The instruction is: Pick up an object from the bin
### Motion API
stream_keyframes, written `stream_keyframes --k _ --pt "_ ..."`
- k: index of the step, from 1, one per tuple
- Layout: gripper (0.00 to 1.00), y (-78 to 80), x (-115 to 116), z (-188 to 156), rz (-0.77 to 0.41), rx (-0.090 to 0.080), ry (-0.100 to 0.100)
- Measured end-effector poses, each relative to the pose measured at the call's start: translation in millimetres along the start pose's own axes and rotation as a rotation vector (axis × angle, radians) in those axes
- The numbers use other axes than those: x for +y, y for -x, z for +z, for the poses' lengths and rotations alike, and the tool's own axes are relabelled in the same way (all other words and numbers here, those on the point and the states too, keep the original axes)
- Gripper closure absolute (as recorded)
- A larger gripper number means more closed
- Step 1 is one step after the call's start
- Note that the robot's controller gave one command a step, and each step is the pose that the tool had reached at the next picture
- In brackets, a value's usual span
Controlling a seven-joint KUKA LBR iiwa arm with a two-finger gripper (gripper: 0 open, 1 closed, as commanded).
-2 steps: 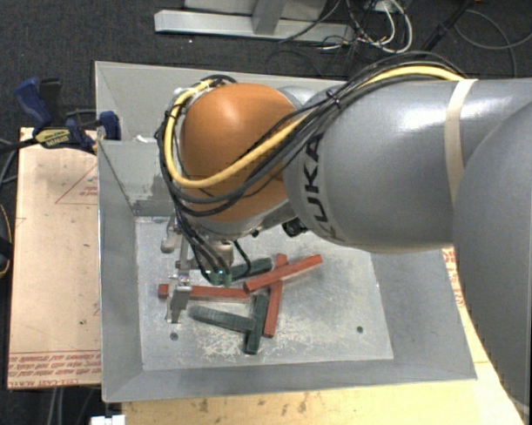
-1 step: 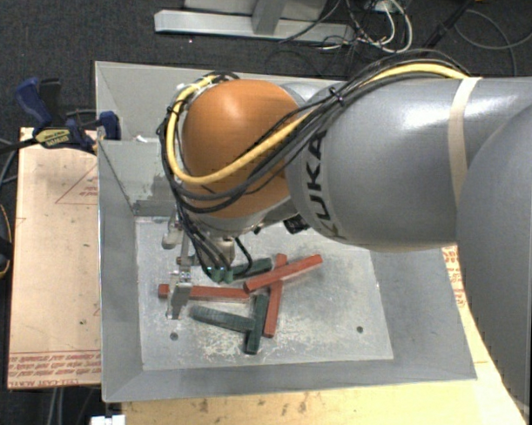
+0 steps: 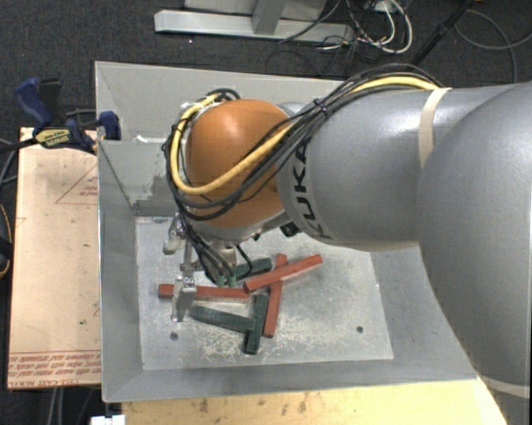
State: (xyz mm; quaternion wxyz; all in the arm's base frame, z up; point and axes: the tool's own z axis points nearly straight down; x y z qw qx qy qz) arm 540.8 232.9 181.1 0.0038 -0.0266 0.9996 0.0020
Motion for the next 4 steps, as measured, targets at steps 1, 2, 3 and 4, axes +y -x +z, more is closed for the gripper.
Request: stream_keyframes --k 1,2,3,4 --pt "0.0 -2.8 -15.0 67.7 -0.133 0.005 -0.002" --pt "1.0 67.5 -26.2 100.4 -0.344 0.006 0.0" --pt "1.0 67.5 -26.2 100.4 -0.344 0.006 0.0" --pt "1.0 95.2 -35.7 -65.7 -0.359 -0.001 -0.001"
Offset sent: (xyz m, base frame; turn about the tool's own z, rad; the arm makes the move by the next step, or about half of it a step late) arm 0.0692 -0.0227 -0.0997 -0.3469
